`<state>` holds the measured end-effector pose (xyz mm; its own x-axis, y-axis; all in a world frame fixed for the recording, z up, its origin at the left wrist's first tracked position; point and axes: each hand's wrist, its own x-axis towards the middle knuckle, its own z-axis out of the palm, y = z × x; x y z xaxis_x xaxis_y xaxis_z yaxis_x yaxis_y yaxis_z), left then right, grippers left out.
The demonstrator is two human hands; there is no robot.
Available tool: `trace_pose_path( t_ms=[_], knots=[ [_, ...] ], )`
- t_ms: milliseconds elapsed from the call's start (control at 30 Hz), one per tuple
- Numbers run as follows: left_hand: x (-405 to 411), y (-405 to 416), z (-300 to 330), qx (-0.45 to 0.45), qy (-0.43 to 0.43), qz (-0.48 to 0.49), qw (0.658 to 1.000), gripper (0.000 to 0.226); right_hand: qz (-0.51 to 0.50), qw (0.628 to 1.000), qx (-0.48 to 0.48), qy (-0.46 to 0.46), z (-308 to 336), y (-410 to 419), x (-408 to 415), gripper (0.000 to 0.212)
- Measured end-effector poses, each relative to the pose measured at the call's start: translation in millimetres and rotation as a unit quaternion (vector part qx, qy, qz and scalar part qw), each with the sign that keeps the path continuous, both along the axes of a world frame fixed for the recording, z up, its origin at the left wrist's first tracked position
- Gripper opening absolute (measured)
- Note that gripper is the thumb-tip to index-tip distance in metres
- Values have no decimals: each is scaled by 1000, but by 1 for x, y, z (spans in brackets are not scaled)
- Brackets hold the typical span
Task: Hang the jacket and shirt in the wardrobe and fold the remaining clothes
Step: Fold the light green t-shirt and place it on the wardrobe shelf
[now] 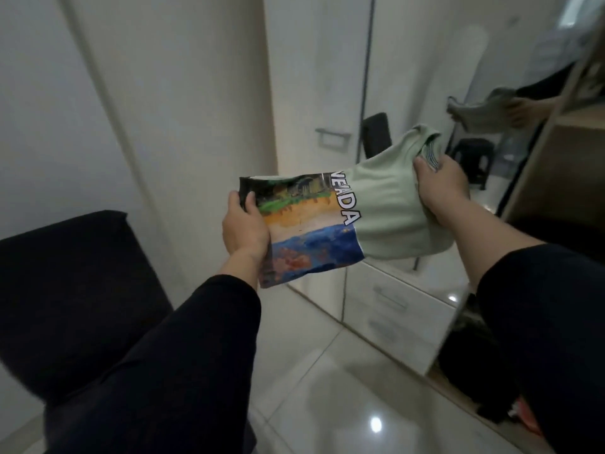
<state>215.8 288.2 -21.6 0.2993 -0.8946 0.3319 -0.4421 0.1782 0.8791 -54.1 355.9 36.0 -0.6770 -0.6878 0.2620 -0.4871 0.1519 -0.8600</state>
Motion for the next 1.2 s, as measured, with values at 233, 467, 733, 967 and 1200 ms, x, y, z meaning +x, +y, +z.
trace_pose_path(
  t_ms=[233, 467, 733, 967, 1200],
  knots=[
    [-179, 14, -10, 8, -16, -102, 995, 29, -140, 990, -24, 24, -21, 83, -149, 41],
    [-327, 39, -29, 14, -65, -206, 976, 29, -269, 963, 8, 3, -60, 160, -257, 39],
    [-452, 40, -77, 51, -109, -288, 950, 29, -360, 932, 27, -27, -113, 190, -342, 38],
    [-539, 41, -132, 90, -114, -369, 918, 32, -425, 900, 87, -36, -157, 205, -403, 46],
    [-607, 23, -191, 141, -177, -392, 892, 43, -438, 886, 121, -93, -233, 198, -452, 50]
  ],
)
